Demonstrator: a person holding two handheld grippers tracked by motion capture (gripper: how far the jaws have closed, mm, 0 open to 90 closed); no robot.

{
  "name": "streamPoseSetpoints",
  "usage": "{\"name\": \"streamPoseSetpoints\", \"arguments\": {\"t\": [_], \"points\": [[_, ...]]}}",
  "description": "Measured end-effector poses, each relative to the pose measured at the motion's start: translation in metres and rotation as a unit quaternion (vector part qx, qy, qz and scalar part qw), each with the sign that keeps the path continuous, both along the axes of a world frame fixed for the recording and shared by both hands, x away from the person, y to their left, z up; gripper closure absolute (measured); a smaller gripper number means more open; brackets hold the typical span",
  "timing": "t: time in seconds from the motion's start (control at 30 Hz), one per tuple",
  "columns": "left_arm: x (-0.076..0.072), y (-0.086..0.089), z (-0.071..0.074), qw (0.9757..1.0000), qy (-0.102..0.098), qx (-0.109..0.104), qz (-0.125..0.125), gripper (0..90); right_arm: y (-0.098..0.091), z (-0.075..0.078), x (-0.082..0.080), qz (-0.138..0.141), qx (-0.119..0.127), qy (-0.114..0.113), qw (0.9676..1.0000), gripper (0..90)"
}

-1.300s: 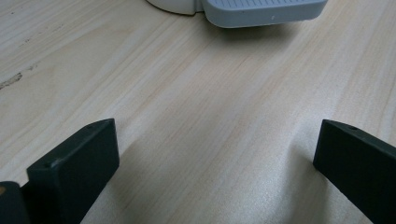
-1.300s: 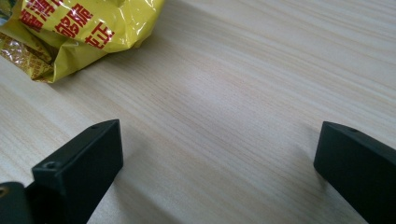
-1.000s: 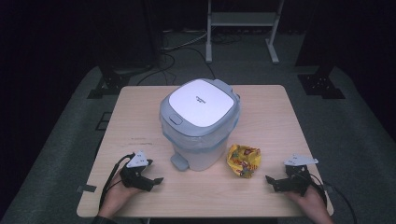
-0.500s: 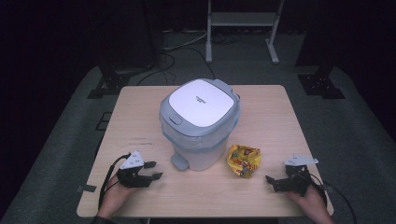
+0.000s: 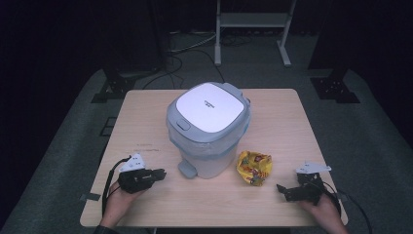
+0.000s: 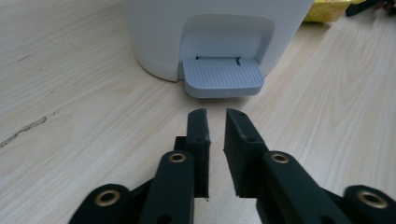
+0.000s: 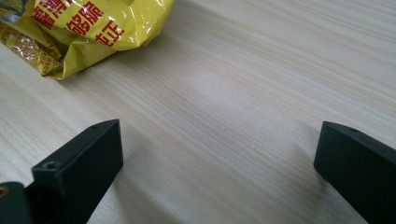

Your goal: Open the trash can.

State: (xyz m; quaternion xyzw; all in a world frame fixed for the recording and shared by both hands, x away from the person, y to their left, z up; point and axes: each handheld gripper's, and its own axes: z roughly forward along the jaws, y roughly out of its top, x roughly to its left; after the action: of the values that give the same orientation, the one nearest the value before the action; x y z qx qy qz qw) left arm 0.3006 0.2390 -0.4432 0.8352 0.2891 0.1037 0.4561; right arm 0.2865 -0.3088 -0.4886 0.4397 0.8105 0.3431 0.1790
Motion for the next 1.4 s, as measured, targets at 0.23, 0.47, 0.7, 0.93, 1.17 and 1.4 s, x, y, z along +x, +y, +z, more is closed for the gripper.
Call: {"name": "streamPoseSetpoints", "arguments": {"t": [0.23,0.47,0.7,0.93,1.17,1.4], "points": [[0.003,0.001,0.01,0.9999,0.004,-0.016,-0.005,90.0,0.0,0.0,0.0,0.0,0.0,0.0,1.0,0.3],[0.006,0.003,0.023,0.9995,-0.004,-0.027,-0.012,90.0,0.0,0.0,0.0,0.0,0.0,0.0,1.0,0.3],[0.008,0.004,0.037,0.999,-0.01,-0.039,-0.022,90.0,0.0,0.0,0.0,0.0,0.0,0.0,1.0,0.3],[0.012,0.0,0.051,0.9984,-0.013,-0.048,-0.028,90.0,0.0,0.0,0.0,0.0,-0.001,0.0,1.0,0.3],[0.015,-0.004,0.07,0.9976,-0.015,-0.06,-0.032,90.0,0.0,0.0,0.0,0.0,-0.001,0.0,1.0,0.3],[0.017,-0.008,0.089,0.996,-0.024,-0.074,-0.044,90.0,0.0,0.0,0.0,0.0,-0.001,0.0,1.0,0.3]]}}
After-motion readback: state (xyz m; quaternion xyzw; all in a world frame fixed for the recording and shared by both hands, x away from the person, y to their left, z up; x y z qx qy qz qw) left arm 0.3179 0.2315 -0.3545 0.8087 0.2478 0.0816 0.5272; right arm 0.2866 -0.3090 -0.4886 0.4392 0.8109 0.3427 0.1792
